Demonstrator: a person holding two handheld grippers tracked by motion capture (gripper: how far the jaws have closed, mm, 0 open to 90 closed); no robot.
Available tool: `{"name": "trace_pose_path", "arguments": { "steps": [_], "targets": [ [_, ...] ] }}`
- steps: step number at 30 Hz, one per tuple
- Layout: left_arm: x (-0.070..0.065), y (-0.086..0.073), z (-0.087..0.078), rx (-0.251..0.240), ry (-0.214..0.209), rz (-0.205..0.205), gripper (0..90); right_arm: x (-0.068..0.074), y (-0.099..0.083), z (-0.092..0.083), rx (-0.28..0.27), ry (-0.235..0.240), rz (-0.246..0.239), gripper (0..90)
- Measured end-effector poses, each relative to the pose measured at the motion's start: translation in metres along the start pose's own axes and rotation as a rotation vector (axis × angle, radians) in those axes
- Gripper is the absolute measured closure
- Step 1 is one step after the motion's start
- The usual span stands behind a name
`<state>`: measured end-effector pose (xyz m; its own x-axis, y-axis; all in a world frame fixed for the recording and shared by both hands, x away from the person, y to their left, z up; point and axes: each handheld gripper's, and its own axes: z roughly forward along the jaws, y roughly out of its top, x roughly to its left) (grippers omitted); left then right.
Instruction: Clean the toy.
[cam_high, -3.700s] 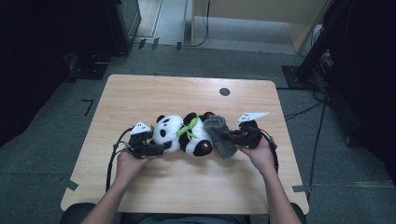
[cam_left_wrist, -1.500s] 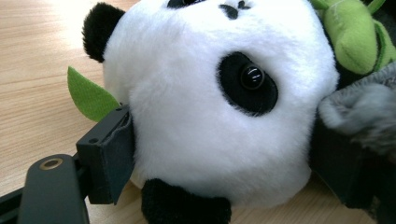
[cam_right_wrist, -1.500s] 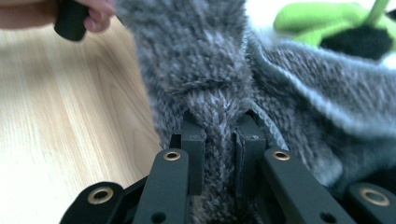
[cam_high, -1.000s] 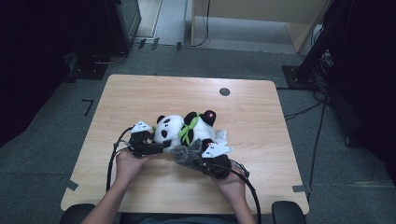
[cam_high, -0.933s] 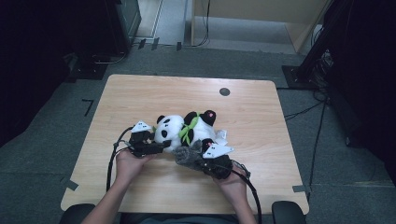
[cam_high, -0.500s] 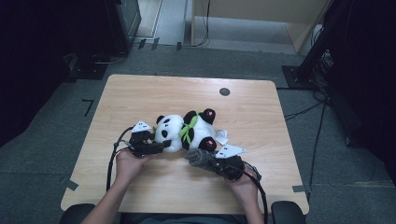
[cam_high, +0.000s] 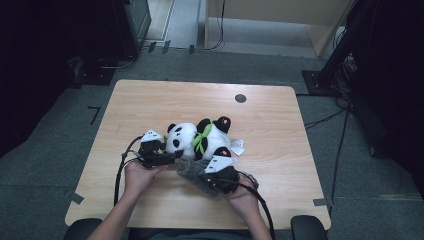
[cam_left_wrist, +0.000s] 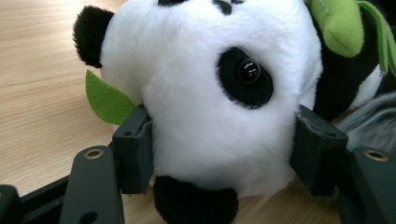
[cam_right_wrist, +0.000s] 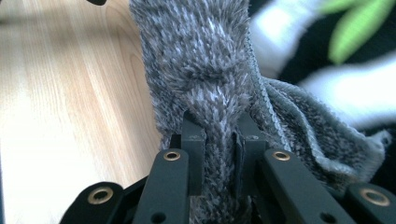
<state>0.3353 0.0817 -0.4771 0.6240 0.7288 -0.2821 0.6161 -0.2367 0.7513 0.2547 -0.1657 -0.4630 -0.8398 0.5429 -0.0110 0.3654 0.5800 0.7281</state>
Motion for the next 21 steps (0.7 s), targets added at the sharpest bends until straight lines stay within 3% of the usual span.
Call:
{"name": "trace_pose_path", "arguments": {
  "steps": [4,8,15,21],
  "targets": [
    [0.0,0.0,0.0,0.0,-0.001,-0.003,33.1,0.002,0.013,0.017,0.044,0.011,-0.032,78.9],
    [0.0,0.001,0.0,0.0,-0.002,-0.008,33.2,0.002,0.023,0.029,0.048,0.015,-0.057,78.9],
    [0.0,0.001,0.0,0.005,-0.001,-0.007,33.5,-0.001,0.028,0.045,0.047,0.018,-0.027,78.7],
    [0.0,0.002,0.0,0.008,-0.002,-0.01,33.8,-0.007,0.023,0.043,0.031,-0.006,-0.013,78.5]
  ]
}}
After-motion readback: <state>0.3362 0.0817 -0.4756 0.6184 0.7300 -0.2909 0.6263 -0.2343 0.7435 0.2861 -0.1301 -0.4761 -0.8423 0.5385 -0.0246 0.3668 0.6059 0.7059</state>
